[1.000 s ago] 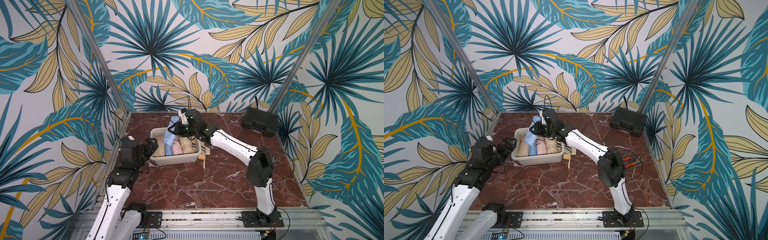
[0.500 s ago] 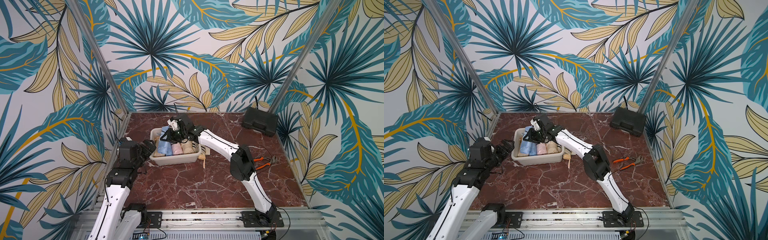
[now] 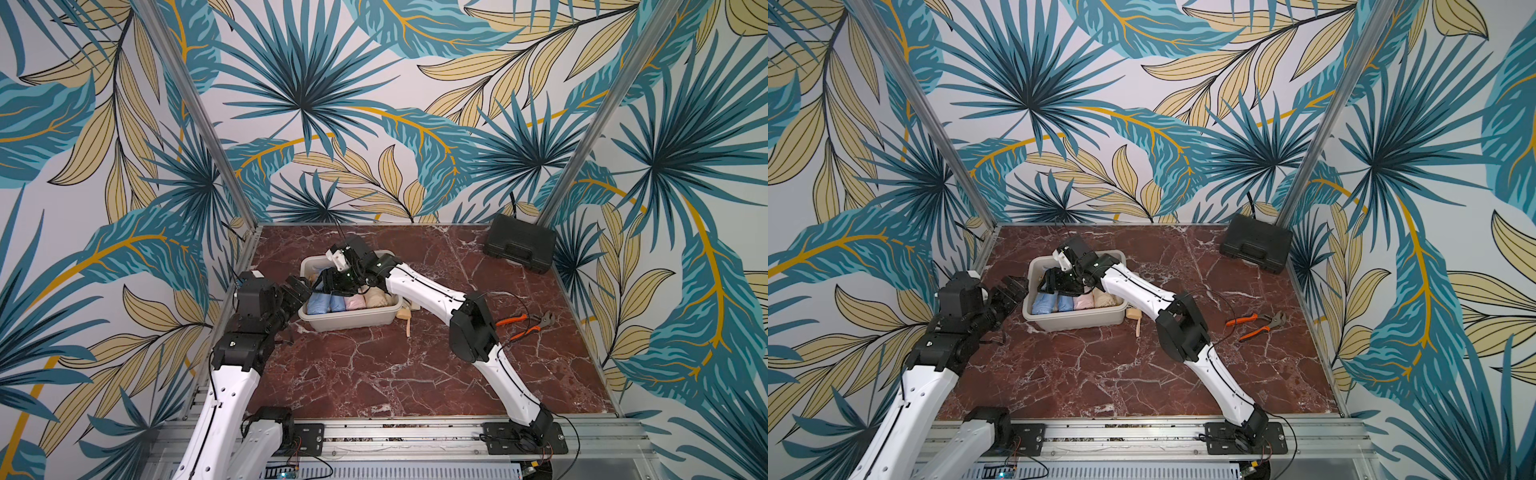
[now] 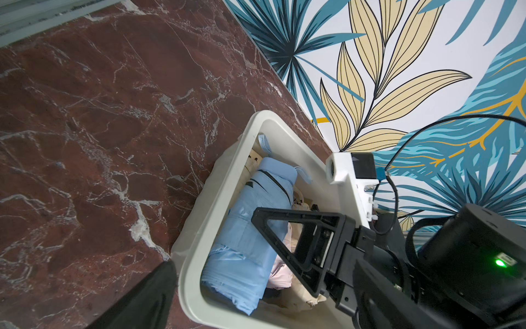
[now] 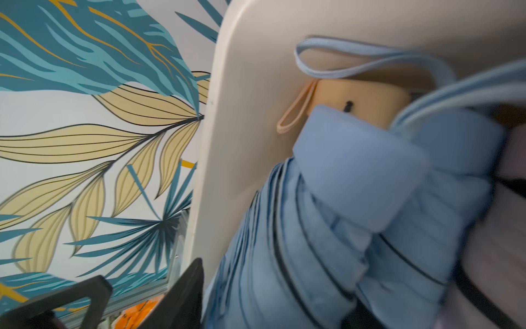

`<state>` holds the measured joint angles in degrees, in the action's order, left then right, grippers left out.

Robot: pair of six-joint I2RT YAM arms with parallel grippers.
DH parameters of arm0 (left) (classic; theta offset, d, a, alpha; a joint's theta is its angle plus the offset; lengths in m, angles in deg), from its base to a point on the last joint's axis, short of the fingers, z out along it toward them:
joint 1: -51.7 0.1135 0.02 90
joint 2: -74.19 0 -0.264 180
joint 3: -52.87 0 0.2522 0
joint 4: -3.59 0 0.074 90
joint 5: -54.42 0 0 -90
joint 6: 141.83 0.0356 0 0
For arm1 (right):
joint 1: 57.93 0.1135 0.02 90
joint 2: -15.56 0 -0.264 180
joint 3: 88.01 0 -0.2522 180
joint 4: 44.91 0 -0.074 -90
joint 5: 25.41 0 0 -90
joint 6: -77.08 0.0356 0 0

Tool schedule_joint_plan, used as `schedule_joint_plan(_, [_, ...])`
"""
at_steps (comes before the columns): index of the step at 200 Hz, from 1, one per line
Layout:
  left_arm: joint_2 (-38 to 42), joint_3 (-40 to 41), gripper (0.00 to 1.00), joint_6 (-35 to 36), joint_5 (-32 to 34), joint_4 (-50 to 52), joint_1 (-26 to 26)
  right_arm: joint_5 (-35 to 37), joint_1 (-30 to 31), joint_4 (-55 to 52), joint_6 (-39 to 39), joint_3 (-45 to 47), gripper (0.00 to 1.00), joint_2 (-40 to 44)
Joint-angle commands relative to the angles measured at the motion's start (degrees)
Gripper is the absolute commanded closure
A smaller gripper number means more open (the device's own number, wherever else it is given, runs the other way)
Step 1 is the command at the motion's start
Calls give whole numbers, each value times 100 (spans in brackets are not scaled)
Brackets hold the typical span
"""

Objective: Put the umbrella into the storage box
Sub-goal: Place the umbrella in the storage box, then pick up the umbrella from the center of the board.

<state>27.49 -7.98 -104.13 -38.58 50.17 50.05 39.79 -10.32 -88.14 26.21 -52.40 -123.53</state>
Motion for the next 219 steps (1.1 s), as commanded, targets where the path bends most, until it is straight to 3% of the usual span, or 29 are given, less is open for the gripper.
schedule_joint_plan(1, [-56, -234, 0, 44, -81, -190, 64, 1068, 30, -168, -693, 226, 32, 1029])
schedule_joint_plan(69, [-295, -261, 0, 147, -253, -619, 60, 2156, -83, -164, -1353, 1590, 30, 2730])
schedule_joint_plan(101, [-335, -162, 0, 193, -359, -889, 68, 3263, -121, -135, -1451, 2673, 25, 3722])
schedule_joint_plan(127, [-428, -123, 0, 263, -568, -1216, 67, 3850, -516, -102, -1302, 3536, 20, 4322])
schedule_joint_plan(172, [-591, -151, 0, 402, -803, -1507, 66, 3819, -1183, 142, -844, 4798, 14, 4802])
schedule_joint_plan(219, [-760, -194, 0, 456, -1038, -1663, 64, 2958, -1868, 260, -1046, 5147, 13, 4362])
